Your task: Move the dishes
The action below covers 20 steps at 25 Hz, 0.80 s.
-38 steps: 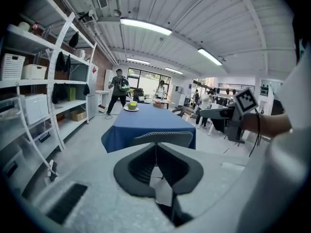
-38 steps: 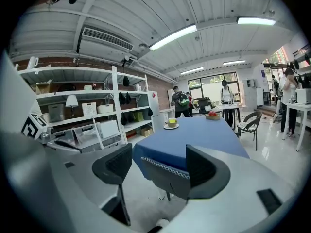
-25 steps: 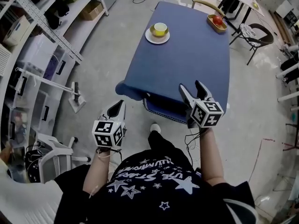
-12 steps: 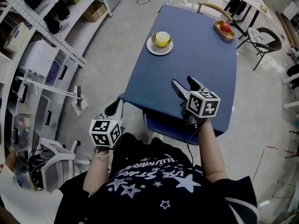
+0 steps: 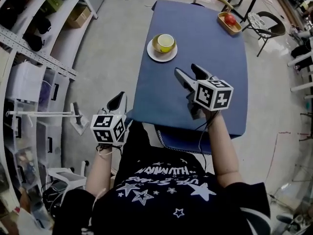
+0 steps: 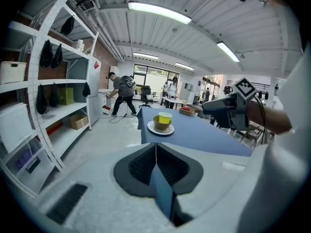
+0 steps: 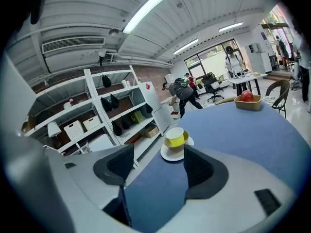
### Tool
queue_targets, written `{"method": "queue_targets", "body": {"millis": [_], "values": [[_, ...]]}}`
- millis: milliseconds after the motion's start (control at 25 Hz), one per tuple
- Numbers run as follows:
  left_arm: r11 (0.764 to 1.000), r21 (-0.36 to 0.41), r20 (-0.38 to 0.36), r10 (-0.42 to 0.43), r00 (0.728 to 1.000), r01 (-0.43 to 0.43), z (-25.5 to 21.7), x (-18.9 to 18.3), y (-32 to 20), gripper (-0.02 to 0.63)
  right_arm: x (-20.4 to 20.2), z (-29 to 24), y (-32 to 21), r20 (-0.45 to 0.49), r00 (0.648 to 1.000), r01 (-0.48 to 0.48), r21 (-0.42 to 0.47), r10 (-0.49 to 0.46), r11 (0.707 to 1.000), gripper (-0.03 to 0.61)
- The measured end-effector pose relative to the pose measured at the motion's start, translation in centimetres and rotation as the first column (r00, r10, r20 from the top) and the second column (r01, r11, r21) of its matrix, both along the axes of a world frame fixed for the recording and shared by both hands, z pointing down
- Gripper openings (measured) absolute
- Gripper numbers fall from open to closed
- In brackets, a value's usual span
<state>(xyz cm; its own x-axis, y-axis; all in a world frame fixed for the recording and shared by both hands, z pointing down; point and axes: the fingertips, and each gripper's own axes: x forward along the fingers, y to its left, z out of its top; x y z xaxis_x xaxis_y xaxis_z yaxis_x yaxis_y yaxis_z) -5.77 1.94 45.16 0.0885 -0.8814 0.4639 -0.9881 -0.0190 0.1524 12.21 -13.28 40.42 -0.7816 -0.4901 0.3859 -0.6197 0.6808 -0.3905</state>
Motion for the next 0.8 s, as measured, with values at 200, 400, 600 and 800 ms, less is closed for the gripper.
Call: {"method": "queue_targets", "body": {"millis": [200, 400, 600, 800], "values": [[0.992, -0.011, -0.005, 0.126, 0.992, -0.126, 0.9, -4.3, -6.3, 0.021, -3.2, 0.8, -4.6, -0.048, 0.992, -0.12, -0.005, 0.12, 0.993, 0.268], [0.975, -0.016, -0.043, 0.222, 0.974, -0.223, 1.7, -7.3, -11.1, 0.021, -6.1, 1.9, -8.4, -0.107, 0.969, -0.226, -0.013, 0.224, 0.974, 0.256], [0.963, -0.019, -0.068, 0.267, 0.961, -0.269, 2.6, -9.7, -13.9, 0.021, -7.8, 3.3, -11.2, -0.17, 0.941, -0.299, -0.005, 0.294, 0.954, 0.218], [0.95, -0.022, -0.08, 0.308, 0.948, -0.311, 3.1, -11.3, -15.3, 0.021, -8.0, 5.1, -13.1, -0.241, 0.905, -0.363, -0.004, 0.351, 0.932, 0.183]]}}
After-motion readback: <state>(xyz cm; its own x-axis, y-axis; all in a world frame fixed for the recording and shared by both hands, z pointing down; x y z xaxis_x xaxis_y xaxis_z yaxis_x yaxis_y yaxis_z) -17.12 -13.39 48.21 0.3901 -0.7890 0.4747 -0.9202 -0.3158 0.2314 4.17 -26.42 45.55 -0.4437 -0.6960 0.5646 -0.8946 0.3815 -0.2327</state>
